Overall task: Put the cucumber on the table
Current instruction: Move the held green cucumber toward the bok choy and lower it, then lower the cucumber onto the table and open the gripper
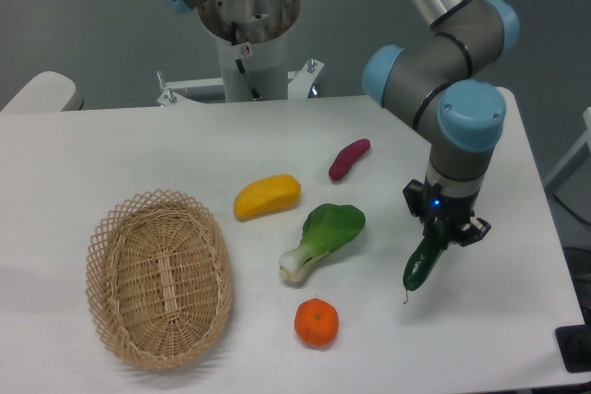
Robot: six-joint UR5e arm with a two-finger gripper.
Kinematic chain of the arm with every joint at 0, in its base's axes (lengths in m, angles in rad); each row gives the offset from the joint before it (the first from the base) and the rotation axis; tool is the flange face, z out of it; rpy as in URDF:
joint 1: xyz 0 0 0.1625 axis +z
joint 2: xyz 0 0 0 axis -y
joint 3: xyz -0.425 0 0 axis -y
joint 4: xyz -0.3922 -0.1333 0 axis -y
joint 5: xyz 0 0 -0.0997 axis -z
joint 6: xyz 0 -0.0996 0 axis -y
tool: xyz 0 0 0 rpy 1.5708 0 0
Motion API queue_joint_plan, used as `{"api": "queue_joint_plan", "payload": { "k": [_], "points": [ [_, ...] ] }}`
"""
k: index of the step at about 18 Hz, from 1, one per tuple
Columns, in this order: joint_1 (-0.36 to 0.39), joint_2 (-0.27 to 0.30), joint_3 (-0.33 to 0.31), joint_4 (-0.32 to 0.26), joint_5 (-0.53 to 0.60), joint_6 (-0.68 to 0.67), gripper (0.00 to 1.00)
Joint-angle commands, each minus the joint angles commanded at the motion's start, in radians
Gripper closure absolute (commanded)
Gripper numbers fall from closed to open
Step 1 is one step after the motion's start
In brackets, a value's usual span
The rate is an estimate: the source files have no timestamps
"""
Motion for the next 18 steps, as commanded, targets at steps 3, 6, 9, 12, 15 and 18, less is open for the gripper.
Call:
{"api": "queue_joint_plan", "payload": {
  "k": [3, 6, 9, 12, 15, 18],
  "points": [
    [-0.003, -0.02, -0.031, 0.02, 0.0, -0.055, 0.77],
    [-0.018, -0.038, -0.04, 0.037, 0.0, -0.141, 0.77],
    [-0.038, -0.045, -0.041, 0.029, 0.0, -0.146, 0.75],
    [-0.045, -0.054, -0.051, 0.029, 0.002, -0.146, 0.73],
    [-0.045, -0.055, -0.051, 0.029, 0.0, -0.144, 0.62],
    [-0.045, -0.055, -0.049, 0.029, 0.0, -0.144, 0.52]
  ]
}}
